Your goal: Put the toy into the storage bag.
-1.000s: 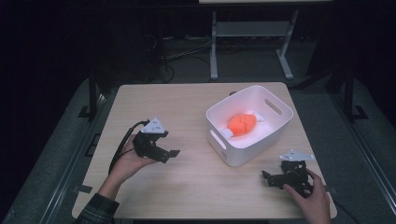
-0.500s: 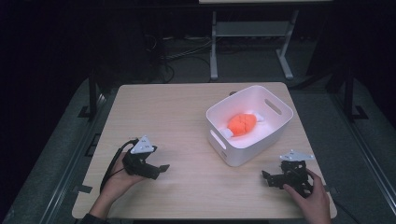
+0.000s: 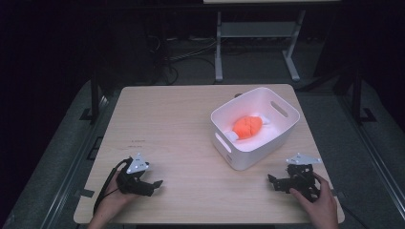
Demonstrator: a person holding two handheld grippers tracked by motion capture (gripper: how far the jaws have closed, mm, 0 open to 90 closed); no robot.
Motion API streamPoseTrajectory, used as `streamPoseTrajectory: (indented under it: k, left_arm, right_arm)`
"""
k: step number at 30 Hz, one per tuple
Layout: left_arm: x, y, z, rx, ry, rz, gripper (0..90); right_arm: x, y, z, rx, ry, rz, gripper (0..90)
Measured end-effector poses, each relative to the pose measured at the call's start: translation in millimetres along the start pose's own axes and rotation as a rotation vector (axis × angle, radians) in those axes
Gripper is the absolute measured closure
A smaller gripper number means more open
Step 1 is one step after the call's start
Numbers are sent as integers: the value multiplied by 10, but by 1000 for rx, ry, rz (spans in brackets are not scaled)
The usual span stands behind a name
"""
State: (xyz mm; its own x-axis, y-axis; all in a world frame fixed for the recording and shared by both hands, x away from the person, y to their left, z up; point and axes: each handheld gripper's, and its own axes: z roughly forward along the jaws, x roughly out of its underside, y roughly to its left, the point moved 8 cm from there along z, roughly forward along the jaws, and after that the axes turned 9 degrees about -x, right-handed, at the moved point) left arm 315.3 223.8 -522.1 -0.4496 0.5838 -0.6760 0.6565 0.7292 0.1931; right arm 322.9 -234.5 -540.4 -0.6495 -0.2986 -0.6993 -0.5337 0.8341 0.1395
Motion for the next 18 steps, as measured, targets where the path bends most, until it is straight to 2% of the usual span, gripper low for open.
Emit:
streamPoseTrajectory:
  k: [6, 8, 10, 18]
  left_arm:
    - [82, 36, 12, 19, -9, -42, 134]
    - [99, 40, 24, 36, -26, -70, 129]
    - [111, 39, 21, 41, -46, -71, 128]
    - [116, 39, 15, 33, -46, -77, 128]
  right_arm:
    - [0, 0, 0, 0, 0, 0, 1]
    - [0, 0, 0, 0, 0, 0, 2]
    - [0, 0, 0, 0, 0, 0, 2]
    - [0, 0, 0, 0, 0, 0, 1]
